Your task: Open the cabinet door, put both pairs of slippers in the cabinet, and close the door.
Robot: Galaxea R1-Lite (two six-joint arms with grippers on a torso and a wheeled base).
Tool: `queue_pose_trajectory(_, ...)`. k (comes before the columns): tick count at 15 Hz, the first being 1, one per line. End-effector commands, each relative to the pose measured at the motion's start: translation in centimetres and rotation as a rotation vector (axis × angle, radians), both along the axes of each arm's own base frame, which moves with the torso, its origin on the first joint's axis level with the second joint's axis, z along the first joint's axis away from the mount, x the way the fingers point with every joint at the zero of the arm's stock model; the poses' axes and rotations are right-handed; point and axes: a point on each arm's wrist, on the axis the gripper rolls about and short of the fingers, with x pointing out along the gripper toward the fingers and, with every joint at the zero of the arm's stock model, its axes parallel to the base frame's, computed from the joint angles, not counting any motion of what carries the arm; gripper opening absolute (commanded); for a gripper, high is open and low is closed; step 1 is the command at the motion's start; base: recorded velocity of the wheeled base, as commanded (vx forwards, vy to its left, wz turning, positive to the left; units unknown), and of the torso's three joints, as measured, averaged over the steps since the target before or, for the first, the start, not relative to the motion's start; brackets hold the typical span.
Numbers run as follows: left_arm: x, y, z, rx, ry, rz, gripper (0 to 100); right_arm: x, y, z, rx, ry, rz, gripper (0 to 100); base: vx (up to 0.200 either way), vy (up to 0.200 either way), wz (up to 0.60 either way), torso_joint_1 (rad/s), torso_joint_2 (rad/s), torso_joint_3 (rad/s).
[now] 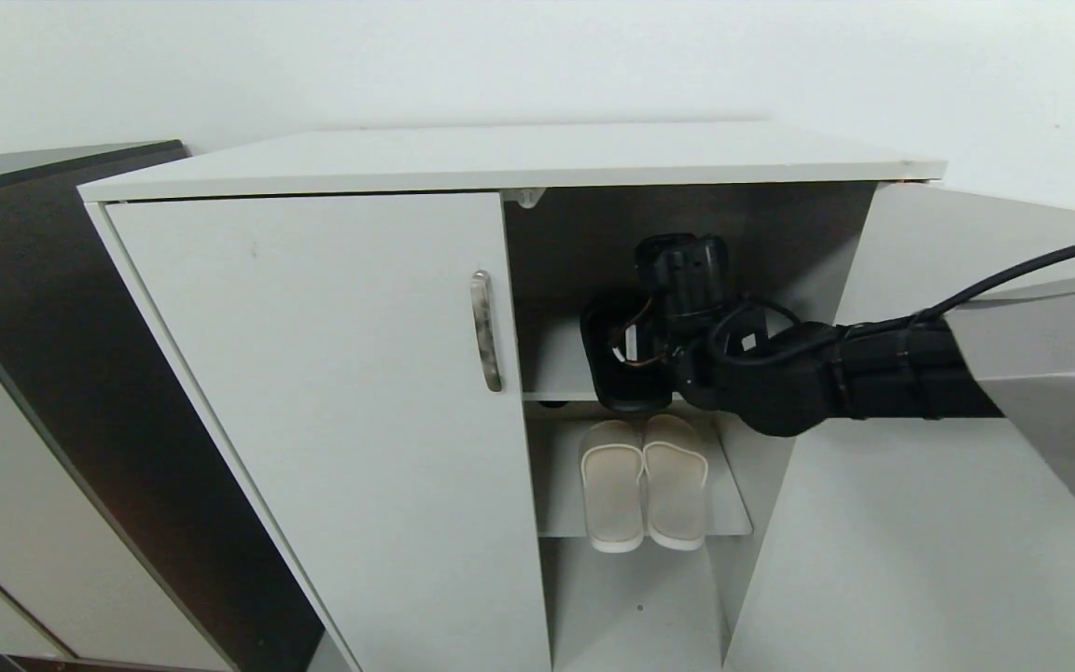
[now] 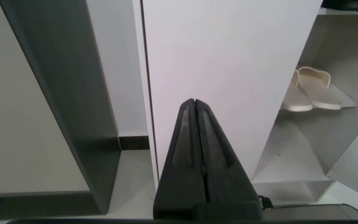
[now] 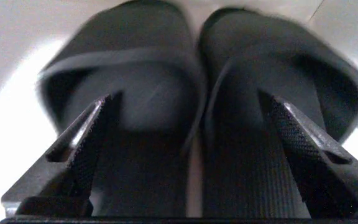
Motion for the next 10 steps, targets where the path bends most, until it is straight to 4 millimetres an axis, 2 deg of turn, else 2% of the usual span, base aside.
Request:
queue_pose_trajectory(1, 0.0, 0.0, 0.0, 0.000, 0.001, 0.001, 0, -7.1, -1.7, 3.8, 0.057, -0.015, 0.093, 100, 0.000, 0.000, 0.00, 0.000, 0.00, 0.000)
queue_pose_trajectory(3, 0.0, 0.0, 0.0, 0.000, 0.001, 0.001, 0, -11.0, -3.3, 3.7, 0.083, 0.019, 0.128, 100, 0.000, 0.000, 0.00, 0.000, 0.00, 0.000)
queue_pose_trajectory(4, 0.0, 0.0, 0.0, 0.000, 0.001, 0.001, 0, -12.7, -4.0, 3.5, 0.094, 0.025, 0.146, 0, 0.000, 0.000, 0.00, 0.000, 0.00, 0.000)
queue_pose_trajectory(6, 0.0, 0.0, 0.0, 0.000, 0.001, 0.001, 0, -15.6, -5.3, 2.6, 0.091, 0.034, 0.189, 0, 0.000, 0.000, 0.00, 0.000, 0.00, 0.000)
queue_pose_trajectory(7, 0.0, 0.0, 0.0, 0.000, 0.003, 0.001, 0, -16.4, -5.7, 1.9, 0.090, 0.043, 0.215, 0, 0.000, 0.000, 0.00, 0.000, 0.00, 0.000)
queue_pose_trajectory(10, 0.0, 0.0, 0.0, 0.001, 0.001, -0.001, 0, -16.8, -6.1, 0.5, 0.106, 0.036, 0.243, 0, 0.000, 0.000, 0.00, 0.000, 0.00, 0.000)
